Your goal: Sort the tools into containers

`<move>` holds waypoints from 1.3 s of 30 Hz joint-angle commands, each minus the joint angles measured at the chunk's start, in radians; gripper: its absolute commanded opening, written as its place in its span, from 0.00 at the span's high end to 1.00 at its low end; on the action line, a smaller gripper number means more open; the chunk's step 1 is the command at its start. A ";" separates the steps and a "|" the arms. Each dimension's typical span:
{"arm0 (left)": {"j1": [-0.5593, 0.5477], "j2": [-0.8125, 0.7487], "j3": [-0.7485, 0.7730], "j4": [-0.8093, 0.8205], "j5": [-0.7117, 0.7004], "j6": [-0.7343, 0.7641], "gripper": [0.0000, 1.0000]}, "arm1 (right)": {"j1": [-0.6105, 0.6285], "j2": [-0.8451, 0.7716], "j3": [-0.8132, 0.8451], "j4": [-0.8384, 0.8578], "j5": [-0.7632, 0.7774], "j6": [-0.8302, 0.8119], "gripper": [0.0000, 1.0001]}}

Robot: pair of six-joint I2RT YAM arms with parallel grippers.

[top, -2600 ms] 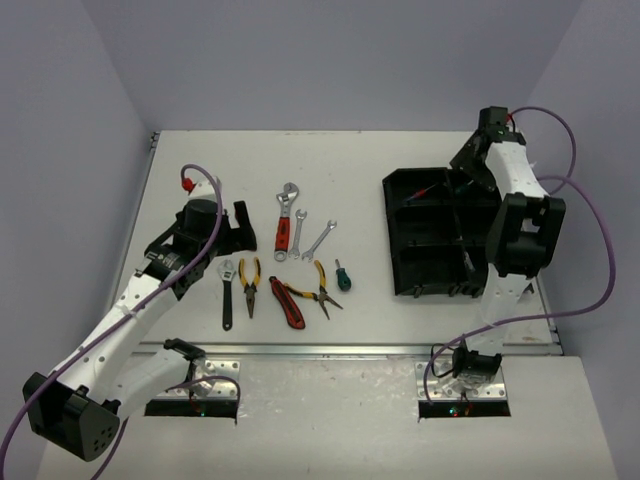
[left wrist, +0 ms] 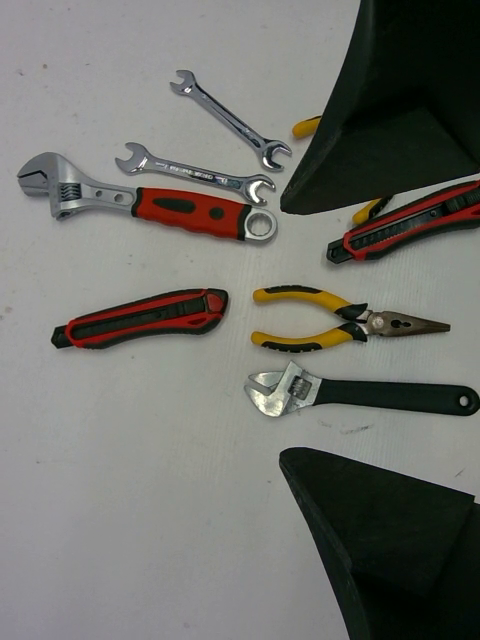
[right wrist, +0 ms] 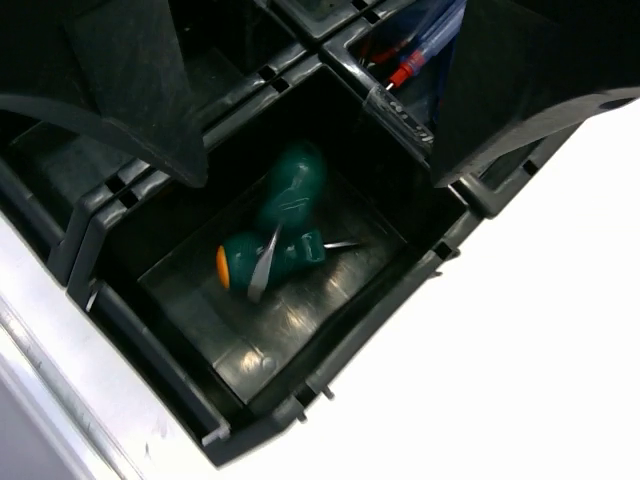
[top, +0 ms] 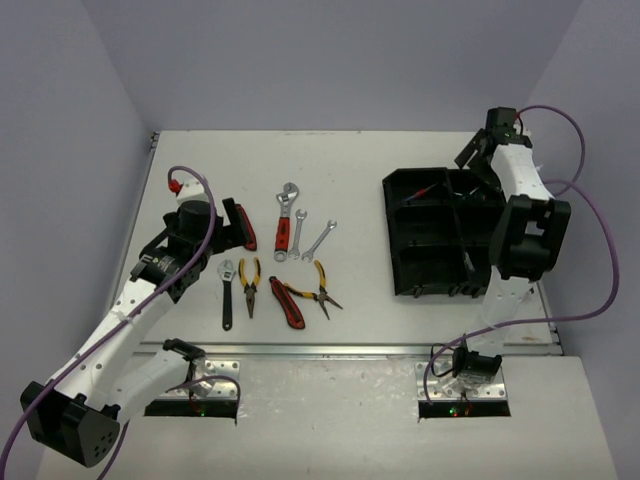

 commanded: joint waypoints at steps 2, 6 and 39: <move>0.010 -0.002 0.009 0.036 -0.002 0.013 0.00 | 0.000 -0.097 0.012 0.013 -0.006 0.013 0.01; 0.010 0.007 0.011 0.036 0.001 0.012 0.00 | 0.013 -0.208 -0.052 0.055 -0.109 -0.025 0.01; 0.088 0.112 0.023 0.019 0.004 -0.078 0.00 | 0.849 -0.474 -0.619 0.199 -0.299 -0.219 0.20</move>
